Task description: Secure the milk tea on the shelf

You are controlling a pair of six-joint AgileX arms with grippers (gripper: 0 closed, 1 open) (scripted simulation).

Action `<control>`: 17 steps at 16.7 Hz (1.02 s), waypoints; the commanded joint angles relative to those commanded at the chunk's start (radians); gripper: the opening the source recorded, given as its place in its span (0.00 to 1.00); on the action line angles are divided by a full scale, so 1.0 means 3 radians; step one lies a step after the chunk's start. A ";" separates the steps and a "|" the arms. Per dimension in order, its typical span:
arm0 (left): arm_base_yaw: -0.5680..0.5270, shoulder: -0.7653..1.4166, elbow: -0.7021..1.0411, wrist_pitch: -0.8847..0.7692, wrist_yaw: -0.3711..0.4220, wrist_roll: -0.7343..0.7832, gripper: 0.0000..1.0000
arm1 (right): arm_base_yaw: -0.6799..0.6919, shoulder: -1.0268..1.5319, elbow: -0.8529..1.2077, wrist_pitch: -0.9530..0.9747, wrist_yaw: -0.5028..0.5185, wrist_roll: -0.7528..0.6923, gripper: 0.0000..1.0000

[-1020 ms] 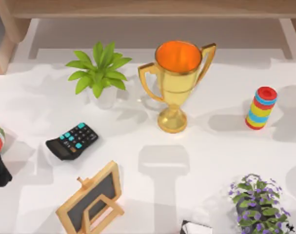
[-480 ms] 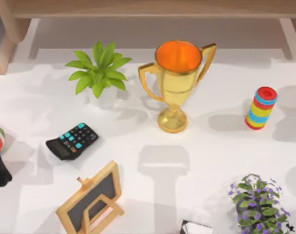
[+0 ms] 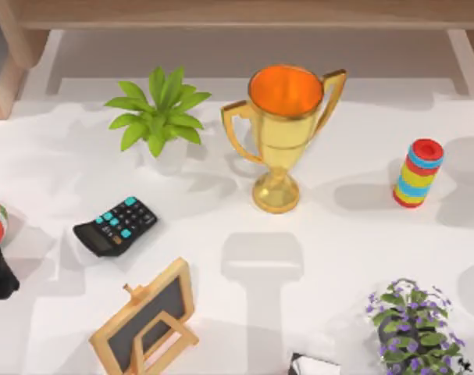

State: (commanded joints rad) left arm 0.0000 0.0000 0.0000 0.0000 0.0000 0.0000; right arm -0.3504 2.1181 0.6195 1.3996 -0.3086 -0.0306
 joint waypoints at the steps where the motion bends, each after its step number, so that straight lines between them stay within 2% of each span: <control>1: 0.0000 0.0000 0.0000 0.0000 0.0000 0.0000 1.00 | 0.0000 0.0000 0.0000 0.0000 0.0000 0.0000 0.00; 14: 0.0000 0.0000 0.0000 0.0000 0.0000 0.0000 1.00 | -0.0006 -0.0148 -0.0006 -0.0143 -0.0003 0.0011 0.00; 17: 0.0000 0.0000 0.0000 0.0000 0.0000 0.0000 1.00 | 0.0142 -0.0316 0.0071 -0.0139 0.0061 0.0010 0.00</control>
State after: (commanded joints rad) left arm 0.0000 0.0000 0.0000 0.0000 0.0000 0.0000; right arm -0.3079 2.0234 0.6409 1.3580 -0.2903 -0.0275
